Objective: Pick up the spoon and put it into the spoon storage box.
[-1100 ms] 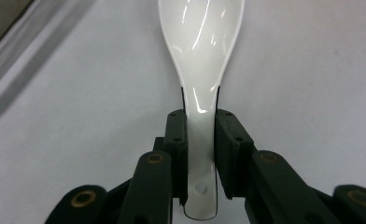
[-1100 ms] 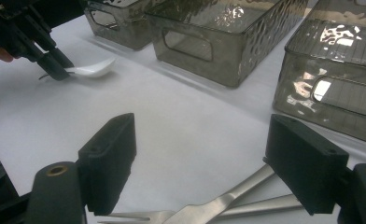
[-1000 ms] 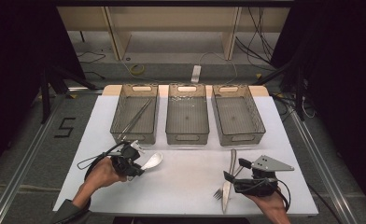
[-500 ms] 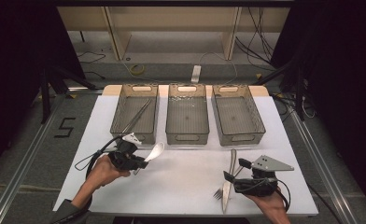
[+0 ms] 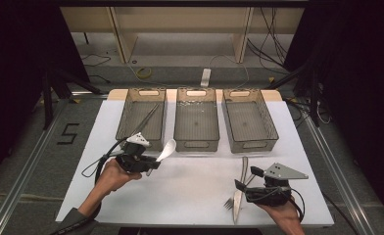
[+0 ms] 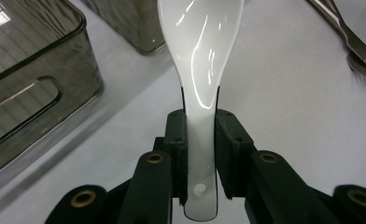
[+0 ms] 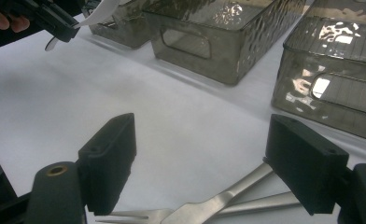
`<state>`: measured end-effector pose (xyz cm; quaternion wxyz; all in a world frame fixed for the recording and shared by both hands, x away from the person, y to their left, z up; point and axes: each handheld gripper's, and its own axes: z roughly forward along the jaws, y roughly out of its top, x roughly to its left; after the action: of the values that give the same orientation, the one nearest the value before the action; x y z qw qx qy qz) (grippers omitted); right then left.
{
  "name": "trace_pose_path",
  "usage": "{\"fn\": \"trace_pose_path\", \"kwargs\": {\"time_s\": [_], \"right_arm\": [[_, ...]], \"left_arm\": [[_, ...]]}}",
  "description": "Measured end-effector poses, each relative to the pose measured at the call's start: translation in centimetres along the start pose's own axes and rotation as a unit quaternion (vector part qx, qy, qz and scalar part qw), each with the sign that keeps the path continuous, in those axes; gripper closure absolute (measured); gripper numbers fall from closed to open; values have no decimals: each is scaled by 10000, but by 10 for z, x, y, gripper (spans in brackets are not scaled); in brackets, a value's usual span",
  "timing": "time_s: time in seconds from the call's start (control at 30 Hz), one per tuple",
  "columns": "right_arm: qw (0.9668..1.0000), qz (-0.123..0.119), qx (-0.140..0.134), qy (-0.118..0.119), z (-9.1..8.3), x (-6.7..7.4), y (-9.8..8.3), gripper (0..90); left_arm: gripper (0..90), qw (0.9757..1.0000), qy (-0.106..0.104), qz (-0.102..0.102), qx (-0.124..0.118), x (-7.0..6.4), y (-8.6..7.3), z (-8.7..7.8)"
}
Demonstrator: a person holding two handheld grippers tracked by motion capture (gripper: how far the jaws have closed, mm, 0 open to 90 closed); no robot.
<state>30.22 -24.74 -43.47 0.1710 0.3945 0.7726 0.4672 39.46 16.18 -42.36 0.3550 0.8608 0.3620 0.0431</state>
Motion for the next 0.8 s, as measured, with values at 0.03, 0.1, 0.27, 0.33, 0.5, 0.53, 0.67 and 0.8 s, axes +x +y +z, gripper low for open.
{"fn": "trace_pose_path", "kwargs": {"time_s": [0.03, 0.1, 0.27, 0.33, 0.5, 0.53, 0.67, 0.8], "right_arm": [[10000, 5, 10, 0, 0, 0, 0, 254], [10000, -11, 15, -9, 1, -1, -1, 254], [10000, -13, 37, -24, 1, -1, -1, 255], [10000, -1, 20, -21, 1, -2, -1, 255], [10000, 4, 27, -15, 1, -2, -1, 255], [10000, 6, 27, -17, 1, -2, -1, 255], [10000, 3, 20, -9, 0, -2, -1, 255], [10000, 0, 13, -5, 0, -3, -1, 255]], "left_arm": [[755, 10000, -16, 0, -3, 0, 2, 1], [755, 10000, 7, 39, -35, -2, 6, 2], [755, 9999, -44, 99, -122, -6, 18, 6], [754, 9998, 3, 116, -130, -6, 23, 9], [755, 9997, 77, 83, -234, -1, 40, 20], [754, 9996, 105, 93, -239, -1, 44, 22], [755, 9993, 99, 61, -354, 1, 59, 24], [755, 9989, 114, 59, -445, 6, 72, 24]]}}
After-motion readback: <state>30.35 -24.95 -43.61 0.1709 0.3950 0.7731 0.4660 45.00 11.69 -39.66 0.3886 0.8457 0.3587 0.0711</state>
